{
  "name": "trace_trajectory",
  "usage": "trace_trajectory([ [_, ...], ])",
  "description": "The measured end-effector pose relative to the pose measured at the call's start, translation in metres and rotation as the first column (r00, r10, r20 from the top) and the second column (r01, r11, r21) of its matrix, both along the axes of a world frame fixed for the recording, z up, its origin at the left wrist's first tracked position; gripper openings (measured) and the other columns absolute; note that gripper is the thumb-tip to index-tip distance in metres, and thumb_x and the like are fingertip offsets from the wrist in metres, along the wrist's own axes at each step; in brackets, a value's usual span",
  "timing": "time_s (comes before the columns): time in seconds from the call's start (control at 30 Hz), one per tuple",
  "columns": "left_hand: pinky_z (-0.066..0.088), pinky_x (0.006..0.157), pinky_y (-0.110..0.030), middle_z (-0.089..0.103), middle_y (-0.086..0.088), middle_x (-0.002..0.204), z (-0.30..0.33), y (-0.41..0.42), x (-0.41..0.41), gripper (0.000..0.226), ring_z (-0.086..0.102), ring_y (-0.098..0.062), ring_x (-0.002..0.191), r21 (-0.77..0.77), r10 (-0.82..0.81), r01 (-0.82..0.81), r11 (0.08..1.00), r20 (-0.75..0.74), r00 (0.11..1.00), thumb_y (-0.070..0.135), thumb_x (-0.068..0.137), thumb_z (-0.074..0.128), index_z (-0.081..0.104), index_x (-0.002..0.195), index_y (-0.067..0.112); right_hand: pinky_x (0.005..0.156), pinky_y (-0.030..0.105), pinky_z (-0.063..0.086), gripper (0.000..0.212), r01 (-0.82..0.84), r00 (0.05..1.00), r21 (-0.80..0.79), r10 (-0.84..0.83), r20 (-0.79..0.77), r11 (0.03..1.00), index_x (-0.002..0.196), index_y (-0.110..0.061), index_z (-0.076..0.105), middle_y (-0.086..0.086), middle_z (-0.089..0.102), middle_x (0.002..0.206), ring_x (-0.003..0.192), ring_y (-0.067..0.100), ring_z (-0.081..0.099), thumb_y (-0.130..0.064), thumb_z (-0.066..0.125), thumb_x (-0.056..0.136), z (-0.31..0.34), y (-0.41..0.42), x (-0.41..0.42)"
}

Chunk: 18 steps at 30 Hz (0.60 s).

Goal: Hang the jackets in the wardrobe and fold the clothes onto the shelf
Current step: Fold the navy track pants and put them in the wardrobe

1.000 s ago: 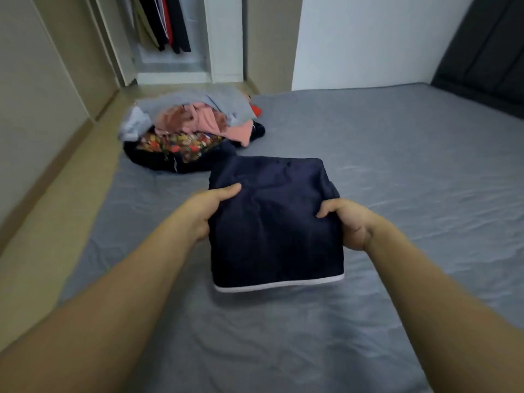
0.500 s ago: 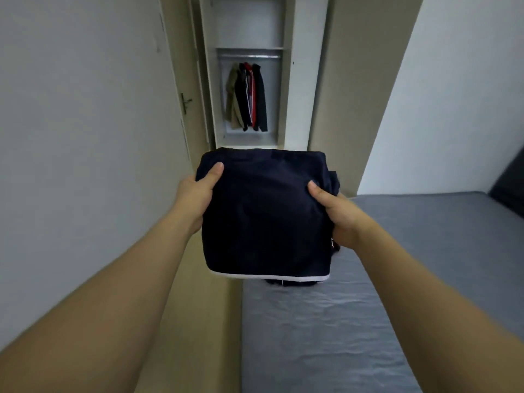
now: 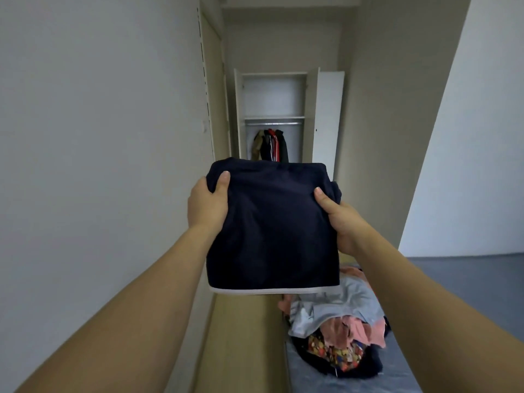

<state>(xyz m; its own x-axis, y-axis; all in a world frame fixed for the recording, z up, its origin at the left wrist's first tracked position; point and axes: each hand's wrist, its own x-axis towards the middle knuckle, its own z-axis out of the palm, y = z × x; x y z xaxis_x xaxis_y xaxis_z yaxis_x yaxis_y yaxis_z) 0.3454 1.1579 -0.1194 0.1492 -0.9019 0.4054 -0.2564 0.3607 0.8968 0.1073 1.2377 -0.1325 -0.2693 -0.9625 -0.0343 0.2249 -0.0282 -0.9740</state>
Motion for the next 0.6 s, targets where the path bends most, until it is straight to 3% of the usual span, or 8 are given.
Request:
trace_trajectory([
  [0.13,0.054,0.083,-0.034,0.067,0.004,0.102,0.017,-0.092,0.008,0.027,0.064,-0.016,0.094,0.028,-0.123,0.127,0.991,-0.113,0.986,0.048,0.095,0.054,0.061,0.104,0.025,0.074,0.035,0.058,0.053,-0.002,1.0,-0.088,0.003,0.012,0.996,0.124,-0.021,0.059,0.001,0.074,0.106,0.093,0.022,0.072,-0.053,0.068,0.082,0.007,-0.09,0.007],
  [0.23,0.056,0.085,-0.039,0.068,0.001,0.104,0.036,-0.176,0.004,0.031,0.065,-0.019,0.095,0.053,-0.151,0.166,0.985,-0.208,0.966,0.044,0.091,0.058,0.062,0.11,0.02,0.079,0.039,0.058,0.056,0.012,1.0,-0.146,-0.011,0.011,0.989,0.123,-0.023,0.059,0.001,0.073,0.107,0.096,0.023,0.071,-0.056,0.069,0.079,0.021,-0.172,0.006],
  [0.37,0.056,0.084,-0.041,0.067,-0.002,0.104,0.068,-0.286,-0.013,0.028,0.065,-0.022,0.095,0.072,-0.161,0.187,0.98,-0.269,0.95,0.041,0.088,0.06,0.062,0.105,0.019,0.064,0.031,0.058,0.043,0.023,1.0,-0.148,-0.025,-0.009,0.989,0.116,-0.024,0.06,-0.001,0.075,0.099,0.087,0.02,0.073,-0.051,0.069,0.083,0.053,-0.277,-0.007],
  [0.53,0.056,0.081,-0.039,0.067,-0.001,0.1,0.084,-0.424,-0.034,0.019,0.065,-0.021,0.091,0.059,-0.189,0.213,0.975,-0.275,0.943,0.038,0.088,0.06,0.062,0.097,0.021,0.068,0.033,0.052,0.041,0.121,0.992,-0.065,-0.123,-0.037,0.991,0.112,-0.019,0.064,0.005,0.076,0.093,0.087,0.027,0.071,-0.04,0.056,0.078,0.068,-0.413,-0.024],
  [0.6,0.055,0.083,-0.038,0.066,-0.001,0.103,0.085,-0.484,-0.043,0.026,0.063,-0.021,0.092,0.064,-0.196,0.222,0.973,-0.275,0.941,0.034,0.09,0.057,0.062,0.108,0.017,0.063,0.031,0.051,0.037,0.169,0.983,-0.071,-0.173,-0.06,0.983,0.111,-0.017,0.063,0.005,0.075,0.09,0.084,0.026,0.07,-0.036,0.056,0.08,0.069,-0.469,-0.03],
])
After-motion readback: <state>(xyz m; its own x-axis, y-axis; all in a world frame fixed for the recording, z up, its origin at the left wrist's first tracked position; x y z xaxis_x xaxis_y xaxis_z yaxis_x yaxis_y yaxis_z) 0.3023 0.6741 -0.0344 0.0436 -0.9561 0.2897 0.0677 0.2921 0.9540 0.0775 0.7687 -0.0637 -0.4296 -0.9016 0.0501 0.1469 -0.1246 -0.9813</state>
